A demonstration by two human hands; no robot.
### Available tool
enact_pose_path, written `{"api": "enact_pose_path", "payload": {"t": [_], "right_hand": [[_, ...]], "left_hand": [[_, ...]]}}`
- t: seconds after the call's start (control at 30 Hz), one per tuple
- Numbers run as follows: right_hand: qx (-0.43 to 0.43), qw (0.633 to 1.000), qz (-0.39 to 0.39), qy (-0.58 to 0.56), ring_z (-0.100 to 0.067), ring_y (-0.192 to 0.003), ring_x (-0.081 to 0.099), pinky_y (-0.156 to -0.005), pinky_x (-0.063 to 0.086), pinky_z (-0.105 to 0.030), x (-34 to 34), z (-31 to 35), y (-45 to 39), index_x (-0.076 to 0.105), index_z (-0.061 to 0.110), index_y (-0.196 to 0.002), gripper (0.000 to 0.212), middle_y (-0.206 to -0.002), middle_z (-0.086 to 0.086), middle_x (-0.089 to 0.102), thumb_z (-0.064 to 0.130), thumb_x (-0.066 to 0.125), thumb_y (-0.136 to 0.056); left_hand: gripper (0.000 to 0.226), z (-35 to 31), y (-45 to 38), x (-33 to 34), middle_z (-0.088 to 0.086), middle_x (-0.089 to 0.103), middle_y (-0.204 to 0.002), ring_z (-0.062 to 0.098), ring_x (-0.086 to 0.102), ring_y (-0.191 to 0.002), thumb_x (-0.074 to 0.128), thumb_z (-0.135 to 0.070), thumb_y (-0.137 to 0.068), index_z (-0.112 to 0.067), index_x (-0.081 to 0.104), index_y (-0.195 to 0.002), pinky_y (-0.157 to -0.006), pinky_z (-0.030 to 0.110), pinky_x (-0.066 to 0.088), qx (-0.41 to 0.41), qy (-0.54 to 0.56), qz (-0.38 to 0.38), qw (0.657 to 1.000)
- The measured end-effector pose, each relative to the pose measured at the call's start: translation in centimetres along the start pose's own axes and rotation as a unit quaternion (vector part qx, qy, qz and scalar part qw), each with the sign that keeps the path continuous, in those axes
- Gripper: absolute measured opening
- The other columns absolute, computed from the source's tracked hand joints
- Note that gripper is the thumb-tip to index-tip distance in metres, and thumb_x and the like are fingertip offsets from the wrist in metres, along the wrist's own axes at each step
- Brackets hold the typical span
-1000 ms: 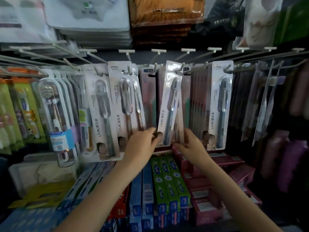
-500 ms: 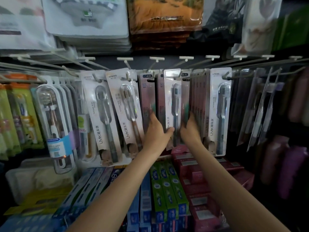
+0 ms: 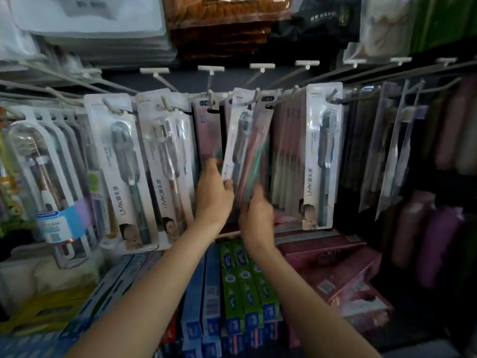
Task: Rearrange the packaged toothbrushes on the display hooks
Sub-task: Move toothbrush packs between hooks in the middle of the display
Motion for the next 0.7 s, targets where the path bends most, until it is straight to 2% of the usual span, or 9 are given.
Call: {"api": "enact_pose_path", "payload": {"t": [0.1,0.17,0.27,0.37,0.43,0.5,0.6,0.7], "right_hand": [[0.009,0.999,-0.011,-0.032,-0.031,-0.101,0.058,-0.083,0.047,-0.037,1.4,1.0,0.5,0.023,0.004,-0.143,0.054,-0.114,-0.02,0.059,-0.001,0.043,-0.093],[0.013,0.999,-0.022,-0.044,-0.03,-0.105,0.057,-0.086,0.047,-0.037,1.8,1.5,0.6,0.025,0.005,-0.142,0.05,-0.119,-0.018,0.057,0.004,0.043,-0.094],[0.01,0.998,-0.023,-0.055,-0.03,-0.103,0.057,-0.081,0.046,-0.036,1.7,1.2,0.3,0.029,0.006,-0.139,0.05,-0.116,-0.018,0.058,0.002,0.045,-0.092],[0.08,0.984,-0.034,-0.157,-0.028,-0.103,0.056,-0.083,0.047,-0.035,0.6,-0.6,-0.2,0.036,0.012,-0.135,0.047,-0.116,-0.014,0.058,-0.004,0.04,-0.092],[0.171,0.951,-0.05,-0.253,-0.025,-0.1,0.056,-0.078,0.048,-0.033,0.1,-2.4,-0.3,0.04,0.019,-0.131,0.046,-0.121,-0.012,0.056,-0.006,0.035,-0.092],[0.258,0.894,-0.047,-0.363,-0.021,-0.092,0.057,-0.071,0.049,-0.028,0.2,-3.8,-0.1,0.045,0.028,-0.122,0.042,-0.124,-0.009,0.052,-0.002,0.035,-0.094],[0.32,0.804,-0.046,-0.499,-0.022,-0.082,0.062,-0.074,0.053,-0.029,0.4,-4.5,0.2,0.045,0.023,-0.116,0.026,-0.127,-0.011,0.05,0.006,0.038,-0.097],[0.352,0.77,-0.024,-0.533,-0.018,-0.076,0.064,-0.091,0.049,-0.035,0.4,-4.9,0.6,0.042,0.014,-0.12,0.024,-0.126,-0.015,0.053,0.008,0.041,-0.096]], "left_hand": [[0.024,1.0,-0.8,-0.4,0.012,0.055,-0.108,0.023,0.055,-0.095,0.047,-0.004,-0.092,-0.006,0.048,-0.116,-0.076,0.025,0.039,-0.002,-0.033,-0.004,0.999],[0.024,1.3,-1.0,-0.7,0.014,0.056,-0.11,0.025,0.055,-0.097,0.047,-0.004,-0.092,-0.007,0.049,-0.116,-0.077,0.026,0.04,0.003,-0.045,0.001,0.999],[0.025,1.2,-0.8,-1.2,0.014,0.055,-0.11,0.026,0.054,-0.099,0.047,-0.003,-0.091,-0.006,0.049,-0.116,-0.078,0.026,0.039,0.014,-0.062,0.01,0.998],[0.024,1.2,-0.6,-1.2,0.015,0.054,-0.108,0.027,0.055,-0.096,0.046,-0.004,-0.092,-0.006,0.049,-0.115,-0.08,0.032,0.045,0.024,-0.074,0.022,0.997],[0.025,1.2,-0.5,-1.1,0.013,0.052,-0.108,0.026,0.054,-0.096,0.045,-0.005,-0.093,-0.007,0.048,-0.118,-0.084,0.035,0.046,0.026,-0.068,0.032,0.997],[0.029,1.1,-0.4,-1.0,0.012,0.052,-0.11,0.025,0.054,-0.098,0.044,-0.005,-0.094,-0.008,0.046,-0.122,-0.085,0.033,0.045,0.029,-0.062,0.035,0.997],[0.029,0.9,-0.1,-0.9,0.012,0.051,-0.109,0.024,0.053,-0.098,0.045,-0.005,-0.094,-0.007,0.046,-0.123,-0.081,0.029,0.042,0.043,-0.059,0.03,0.997],[0.03,0.5,0.9,-1.0,0.009,0.05,-0.109,0.02,0.052,-0.095,0.045,-0.004,-0.093,-0.007,0.046,-0.123,-0.075,0.02,0.035,0.057,-0.063,0.021,0.996]]}}
Point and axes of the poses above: each hand's wrist, its own y-axis away from the middle knuckle, its own x-axis out of the palm, z = x × y, the point moved 5 cm from there along -y, towards the middle knuckle
